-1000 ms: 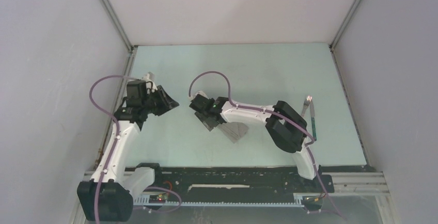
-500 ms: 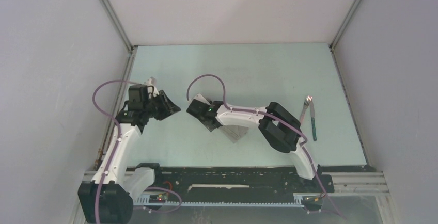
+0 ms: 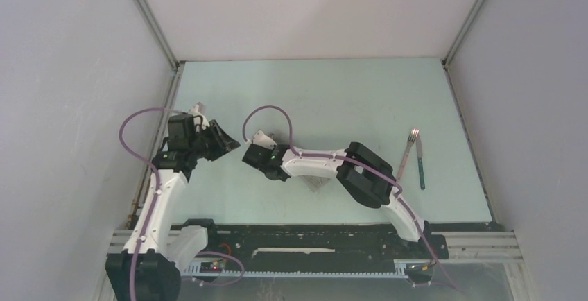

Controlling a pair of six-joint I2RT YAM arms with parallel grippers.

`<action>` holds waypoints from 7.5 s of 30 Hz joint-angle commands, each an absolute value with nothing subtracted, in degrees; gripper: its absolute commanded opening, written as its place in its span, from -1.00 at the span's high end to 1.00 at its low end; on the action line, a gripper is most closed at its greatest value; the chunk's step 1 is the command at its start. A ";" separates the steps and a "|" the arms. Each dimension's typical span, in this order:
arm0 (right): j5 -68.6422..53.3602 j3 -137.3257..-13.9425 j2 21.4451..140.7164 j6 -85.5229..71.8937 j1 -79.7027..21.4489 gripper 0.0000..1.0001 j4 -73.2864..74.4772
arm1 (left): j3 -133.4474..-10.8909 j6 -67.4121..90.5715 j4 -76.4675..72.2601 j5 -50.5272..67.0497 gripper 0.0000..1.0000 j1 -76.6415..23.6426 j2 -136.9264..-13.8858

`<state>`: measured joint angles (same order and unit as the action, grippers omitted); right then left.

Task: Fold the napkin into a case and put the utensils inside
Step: Pick up the smaller rectangle-folded napkin from the center of the board, then turn over the smaller rectangle-folded napkin at the center of the board, then smooth out the smaller rectangle-folded napkin at the center of the board, then move the smaller rectangle folded napkin to the center of the board, then pick up the fork from the center of the board.

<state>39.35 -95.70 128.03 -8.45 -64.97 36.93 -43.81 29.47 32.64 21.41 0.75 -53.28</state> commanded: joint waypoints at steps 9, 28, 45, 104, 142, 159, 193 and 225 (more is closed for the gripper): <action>23.56 -100.47 119.56 -11.95 -60.44 1.00 40.11 | -43.90 29.27 31.73 22.19 0.17 2.46 -50.71; -54.96 -82.59 118.88 -37.37 -29.39 1.00 3.84 | -43.01 30.92 29.10 28.45 0.17 2.50 -53.26; -61.39 -81.83 125.56 -28.84 -7.51 0.05 12.03 | -42.21 36.63 18.31 30.36 0.15 -6.39 -61.74; -49.65 -48.41 106.10 -38.92 -25.01 0.20 -13.74 | -97.47 52.12 -2.98 37.36 0.50 -19.93 -126.89; -2.57 -61.07 92.03 -21.94 -18.31 0.05 26.01 | -60.27 46.47 0.27 24.17 -0.21 -17.83 -82.42; -4.85 -112.82 123.36 -23.06 -26.23 -0.07 37.64 | -51.04 44.74 4.44 22.69 -0.25 -19.51 -66.23; -16.15 -91.43 120.04 -18.17 -34.19 -0.24 34.75 | -48.93 43.69 7.15 24.79 -0.29 -19.52 -60.59; 2.72 -68.91 85.00 -28.76 5.73 -0.12 50.29 | -47.18 43.65 2.11 29.44 -0.32 -35.21 -66.40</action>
<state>-7.81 -69.25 85.23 -27.09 3.09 44.14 -46.72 44.97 3.90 27.35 -33.89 -70.24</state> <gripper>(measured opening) 0.566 0.657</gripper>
